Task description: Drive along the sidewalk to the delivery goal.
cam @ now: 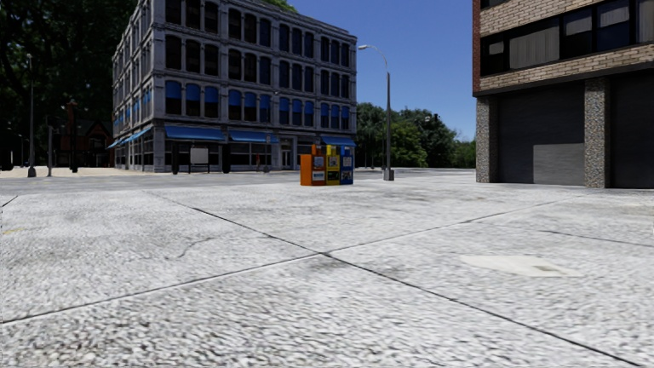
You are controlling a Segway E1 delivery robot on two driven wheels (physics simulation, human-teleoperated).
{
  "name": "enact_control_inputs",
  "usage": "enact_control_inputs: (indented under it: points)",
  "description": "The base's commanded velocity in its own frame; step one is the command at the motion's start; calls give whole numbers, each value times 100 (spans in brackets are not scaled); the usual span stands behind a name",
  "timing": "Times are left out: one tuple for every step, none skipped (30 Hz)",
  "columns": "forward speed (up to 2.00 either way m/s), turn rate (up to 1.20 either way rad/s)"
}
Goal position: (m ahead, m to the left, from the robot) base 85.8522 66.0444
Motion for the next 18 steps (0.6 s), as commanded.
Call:
enact_control_inputs:
  points:
    - [200,-37]
    - [200,-37]
    - [200,-37]
    - [200,-35]
    - [200,-33]
    - [200,-33]
    - [200,-33]
    - [200,-33]
    - [200,-32]
    - [200,-32]
    - [200,-32]
    - [200,-32]
    - [200,-32]
    - [200,-32]
    - [200,-30]
    - [200,-24]
    - [200,-5]
    - [200,-5]
